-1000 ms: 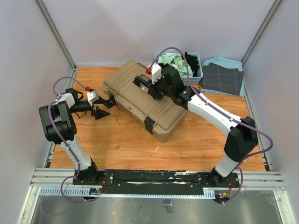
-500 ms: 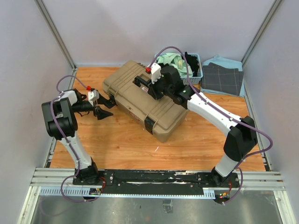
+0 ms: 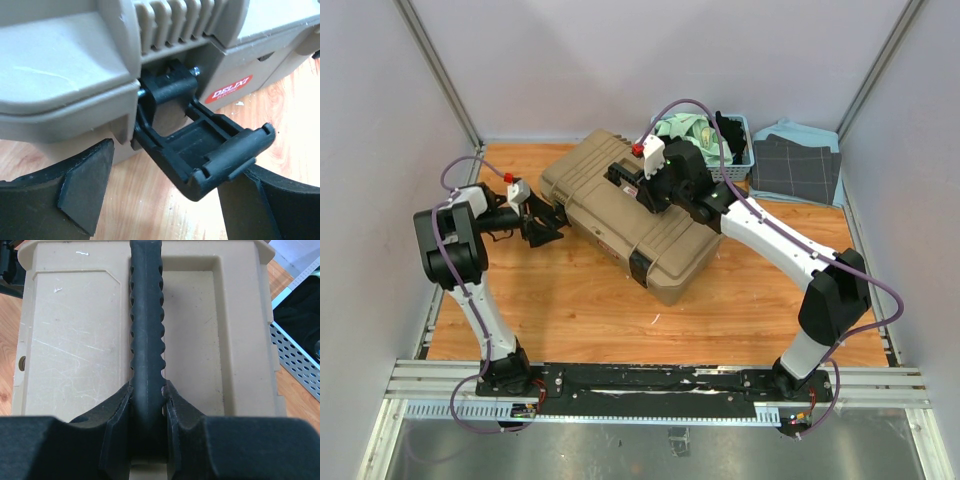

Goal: Pack the tool kit
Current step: Close the toolbox at the center of the board.

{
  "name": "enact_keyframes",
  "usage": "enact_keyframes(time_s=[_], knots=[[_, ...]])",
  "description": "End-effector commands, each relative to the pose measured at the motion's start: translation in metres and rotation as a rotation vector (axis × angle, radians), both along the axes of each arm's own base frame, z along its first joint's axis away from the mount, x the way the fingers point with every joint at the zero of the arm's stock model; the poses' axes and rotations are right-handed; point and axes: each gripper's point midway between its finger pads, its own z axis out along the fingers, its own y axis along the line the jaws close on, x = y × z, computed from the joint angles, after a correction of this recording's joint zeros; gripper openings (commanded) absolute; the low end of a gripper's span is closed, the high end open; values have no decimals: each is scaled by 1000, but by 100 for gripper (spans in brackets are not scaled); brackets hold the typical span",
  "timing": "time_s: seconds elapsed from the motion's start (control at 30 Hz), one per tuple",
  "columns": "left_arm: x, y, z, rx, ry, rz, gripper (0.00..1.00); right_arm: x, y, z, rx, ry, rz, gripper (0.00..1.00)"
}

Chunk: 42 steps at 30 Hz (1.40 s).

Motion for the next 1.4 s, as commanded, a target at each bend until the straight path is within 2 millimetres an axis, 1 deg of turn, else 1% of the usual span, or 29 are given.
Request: enact_keyframes(time_s=[0.0, 0.13, 0.27, 0.4, 0.5, 0.63, 0.73, 0.83, 0.93, 1.0, 1.1, 1.2, 1.37], knots=[[14, -7, 20, -69, -38, 4, 83, -32, 6, -22, -52, 122, 93, 1], [13, -16, 29, -103, -62, -8, 83, -33, 4, -22, -54, 121, 89, 1], [8, -26, 33, -105, -61, -31, 82, -35, 3, -19, -54, 115, 86, 1], [1, -28, 37, -99, -41, -33, 81, -34, 1, -19, -58, 110, 84, 1], [-6, -30, 35, -106, -11, -32, 81, -35, 2, -19, -57, 110, 88, 1], [-13, -35, 27, -118, 30, -39, 81, -35, 3, -19, -55, 112, 90, 1], [-12, -40, 27, -149, 69, -43, 81, -36, 2, -20, -57, 114, 90, 1], [-7, -41, 30, -205, 135, -30, 78, -37, -1, -19, -58, 112, 86, 1], [-10, -43, 33, -263, 199, -6, 78, -37, -2, -18, -59, 108, 77, 1], [-12, -44, 29, -297, 261, 7, 77, -36, -2, -18, -59, 105, 76, 1], [-23, -49, 22, -272, 274, -11, 77, -35, 0, -17, -55, 107, 73, 1], [-30, -51, 18, -265, 296, -14, 77, -36, 0, -19, -54, 115, 71, 1], [-29, -52, 20, -287, 313, -7, 75, -38, 1, -21, -57, 121, 70, 1]])
